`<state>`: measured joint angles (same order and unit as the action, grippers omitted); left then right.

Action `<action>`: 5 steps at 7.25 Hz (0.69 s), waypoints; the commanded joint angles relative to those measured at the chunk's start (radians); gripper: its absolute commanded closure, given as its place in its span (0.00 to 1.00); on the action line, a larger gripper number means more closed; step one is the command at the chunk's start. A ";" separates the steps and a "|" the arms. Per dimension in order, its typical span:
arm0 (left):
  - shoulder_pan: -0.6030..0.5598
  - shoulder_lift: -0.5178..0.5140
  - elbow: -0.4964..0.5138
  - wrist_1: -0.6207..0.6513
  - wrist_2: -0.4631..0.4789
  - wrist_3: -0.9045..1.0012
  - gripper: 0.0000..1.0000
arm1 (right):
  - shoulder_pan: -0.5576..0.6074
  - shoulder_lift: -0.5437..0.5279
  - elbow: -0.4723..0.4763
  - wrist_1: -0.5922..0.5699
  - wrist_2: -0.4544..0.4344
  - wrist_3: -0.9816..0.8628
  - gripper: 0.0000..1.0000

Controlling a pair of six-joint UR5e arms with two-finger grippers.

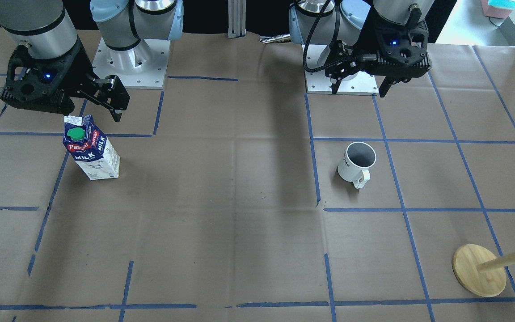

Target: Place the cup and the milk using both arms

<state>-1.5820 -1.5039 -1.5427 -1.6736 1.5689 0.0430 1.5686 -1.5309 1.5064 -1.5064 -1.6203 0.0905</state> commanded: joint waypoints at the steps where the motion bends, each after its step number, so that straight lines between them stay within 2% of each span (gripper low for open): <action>1: 0.000 0.001 0.000 0.000 0.002 0.001 0.01 | -0.001 0.000 0.002 0.000 0.000 0.000 0.00; 5: 0.000 0.004 0.000 -0.005 0.003 0.009 0.01 | -0.001 -0.002 0.005 0.000 0.010 0.000 0.00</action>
<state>-1.5815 -1.5013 -1.5431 -1.6768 1.5718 0.0514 1.5682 -1.5322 1.5099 -1.5064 -1.6143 0.0905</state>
